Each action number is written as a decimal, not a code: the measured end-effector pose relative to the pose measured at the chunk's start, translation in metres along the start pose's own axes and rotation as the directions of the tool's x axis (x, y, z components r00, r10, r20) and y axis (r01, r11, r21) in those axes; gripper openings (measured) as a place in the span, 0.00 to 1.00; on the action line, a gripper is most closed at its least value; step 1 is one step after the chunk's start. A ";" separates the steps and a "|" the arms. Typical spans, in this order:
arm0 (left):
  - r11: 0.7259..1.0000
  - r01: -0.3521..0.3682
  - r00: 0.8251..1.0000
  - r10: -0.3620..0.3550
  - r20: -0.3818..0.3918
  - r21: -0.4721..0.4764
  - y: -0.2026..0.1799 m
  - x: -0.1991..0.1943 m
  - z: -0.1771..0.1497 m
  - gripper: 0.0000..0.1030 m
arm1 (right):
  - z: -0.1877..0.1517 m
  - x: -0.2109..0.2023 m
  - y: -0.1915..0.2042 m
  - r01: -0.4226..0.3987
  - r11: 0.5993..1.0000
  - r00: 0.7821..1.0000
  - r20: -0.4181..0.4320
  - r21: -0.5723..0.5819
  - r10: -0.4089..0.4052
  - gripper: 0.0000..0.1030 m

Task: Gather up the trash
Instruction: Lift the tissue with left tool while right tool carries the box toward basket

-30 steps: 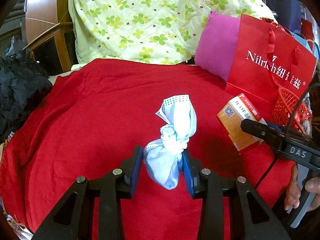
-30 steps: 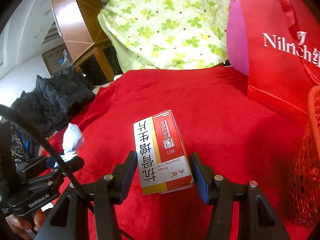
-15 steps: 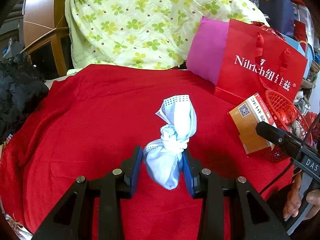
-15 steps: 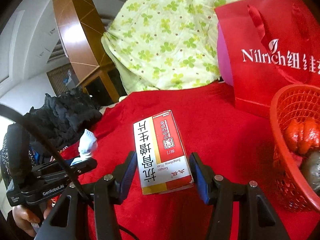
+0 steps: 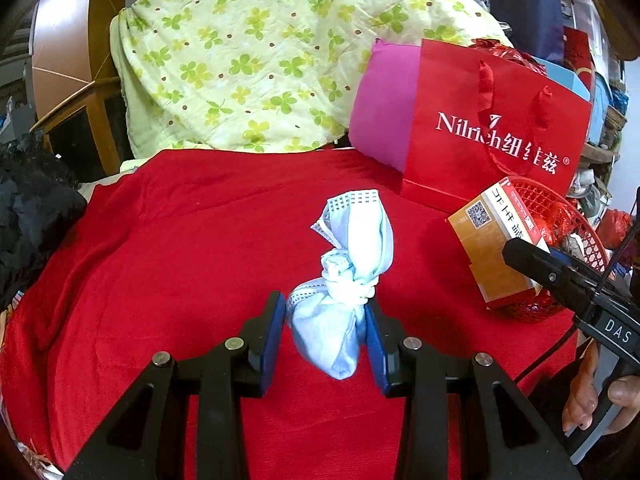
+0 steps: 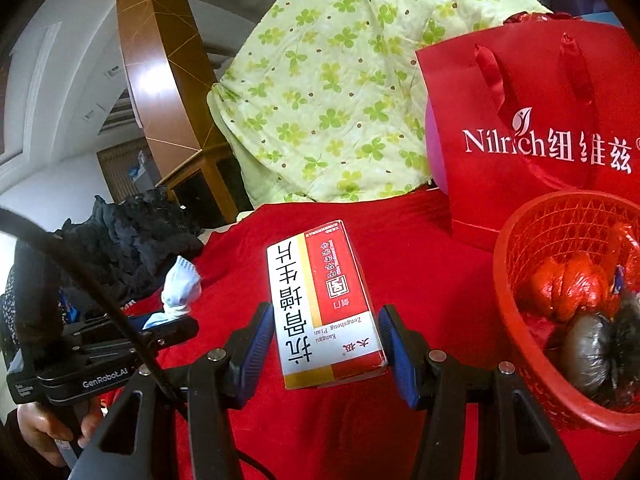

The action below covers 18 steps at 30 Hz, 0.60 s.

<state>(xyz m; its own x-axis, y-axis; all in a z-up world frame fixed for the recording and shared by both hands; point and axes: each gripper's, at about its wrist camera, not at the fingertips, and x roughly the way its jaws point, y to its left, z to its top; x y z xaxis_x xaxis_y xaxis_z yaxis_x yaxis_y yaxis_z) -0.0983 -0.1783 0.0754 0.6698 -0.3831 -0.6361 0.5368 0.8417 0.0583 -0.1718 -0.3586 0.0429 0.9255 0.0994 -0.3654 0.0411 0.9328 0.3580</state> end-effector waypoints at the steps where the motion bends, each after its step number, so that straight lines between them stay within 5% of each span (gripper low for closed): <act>1: 1.000 -0.001 1.000 0.001 0.003 0.006 -0.003 -0.001 0.001 0.39 | 0.001 -0.003 -0.002 0.003 1.000 1.000 0.007 -0.002 -0.003 0.55; 18: 0.998 0.007 1.000 -0.008 0.017 0.069 -0.043 -0.006 0.012 0.40 | 0.008 -0.037 -0.040 0.006 0.998 0.996 0.090 0.064 -0.011 0.55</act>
<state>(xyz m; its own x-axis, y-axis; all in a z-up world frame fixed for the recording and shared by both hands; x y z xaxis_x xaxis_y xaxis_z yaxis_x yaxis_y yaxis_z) -0.1193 -0.2171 0.0864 0.6743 -0.3965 -0.6230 0.5756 0.8107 0.1069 -0.2047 -0.4022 0.0495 0.9552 0.0572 -0.2905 0.0702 0.9095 0.4098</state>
